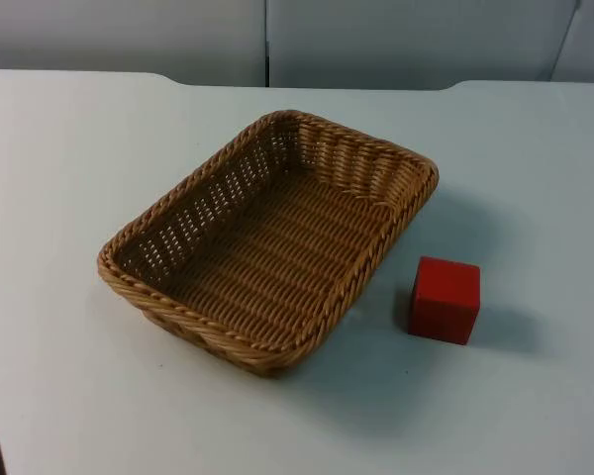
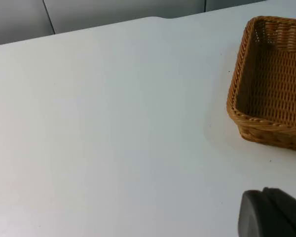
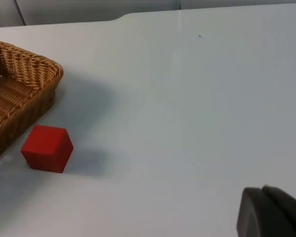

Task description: Pick up the basket with the left hand and place the cube into the basket with the right hand.

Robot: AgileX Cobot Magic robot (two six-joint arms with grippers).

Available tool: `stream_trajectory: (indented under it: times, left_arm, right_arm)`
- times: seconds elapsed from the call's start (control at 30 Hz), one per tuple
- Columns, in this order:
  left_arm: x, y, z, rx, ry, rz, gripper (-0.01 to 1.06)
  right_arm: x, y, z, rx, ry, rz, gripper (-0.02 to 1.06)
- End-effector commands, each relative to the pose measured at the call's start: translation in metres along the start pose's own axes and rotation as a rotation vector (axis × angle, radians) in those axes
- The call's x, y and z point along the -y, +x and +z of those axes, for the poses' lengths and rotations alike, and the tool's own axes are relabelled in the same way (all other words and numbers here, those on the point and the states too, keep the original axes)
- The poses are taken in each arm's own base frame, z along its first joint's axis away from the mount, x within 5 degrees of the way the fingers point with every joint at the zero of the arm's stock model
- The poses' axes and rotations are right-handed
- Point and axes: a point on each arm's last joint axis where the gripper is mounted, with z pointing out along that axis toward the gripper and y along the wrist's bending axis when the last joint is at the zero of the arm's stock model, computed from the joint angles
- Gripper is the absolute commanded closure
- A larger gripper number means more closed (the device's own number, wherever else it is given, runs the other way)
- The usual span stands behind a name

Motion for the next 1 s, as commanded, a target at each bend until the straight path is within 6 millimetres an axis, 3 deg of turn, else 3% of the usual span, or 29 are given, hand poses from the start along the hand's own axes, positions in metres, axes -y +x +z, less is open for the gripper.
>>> stream_trajectory:
  times: [0.0,0.23,0.37,0.53,0.57,0.63,0.73,0.77,0.8,0.93,0.97]
  left_arm:
    - [0.001,0.000,0.001,0.007,0.004,-0.005,1.05]
    - [0.001,0.000,0.001,0.010,0.013,0.000,1.05]
    - [0.005,-0.017,-0.011,0.089,0.070,-0.020,1.05]
    - [0.016,-0.104,-0.007,-0.068,0.277,0.088,1.05]
    - [0.016,-0.104,-0.007,-0.068,0.277,0.088,1.05]
    - [0.024,-0.137,0.013,-0.170,0.414,0.128,1.05]
    - [0.036,-0.175,0.067,-0.256,0.604,0.113,1.01]
    - [0.036,-0.175,0.067,-0.256,0.604,0.113,1.01]
    - [0.038,-0.181,0.083,-0.276,0.653,0.110,0.98]
    - [0.047,-0.186,0.170,-0.381,0.737,0.026,0.79]
    - [0.047,-0.186,0.170,-0.381,0.737,0.026,0.79]
  right_arm:
    - [0.000,0.000,0.000,0.012,0.000,-0.007,1.05]
    - [0.000,0.000,0.000,0.012,0.000,-0.007,1.05]
    - [0.000,0.000,0.000,0.012,0.000,-0.007,1.05]
    - [0.000,0.000,0.000,0.012,0.000,-0.007,1.05]
    - [0.000,0.000,0.000,0.012,0.000,-0.007,1.05]
    - [0.000,0.000,0.000,0.012,0.000,-0.007,1.05]
    - [0.000,0.000,0.000,0.012,0.000,-0.007,1.05]
    - [0.000,0.000,0.000,0.012,0.000,-0.007,1.05]
    - [0.000,0.000,0.000,0.012,0.000,-0.007,1.05]
    - [0.000,0.000,0.000,0.012,0.000,-0.007,1.05]
    - [0.000,0.000,0.000,0.012,0.000,-0.007,1.05]
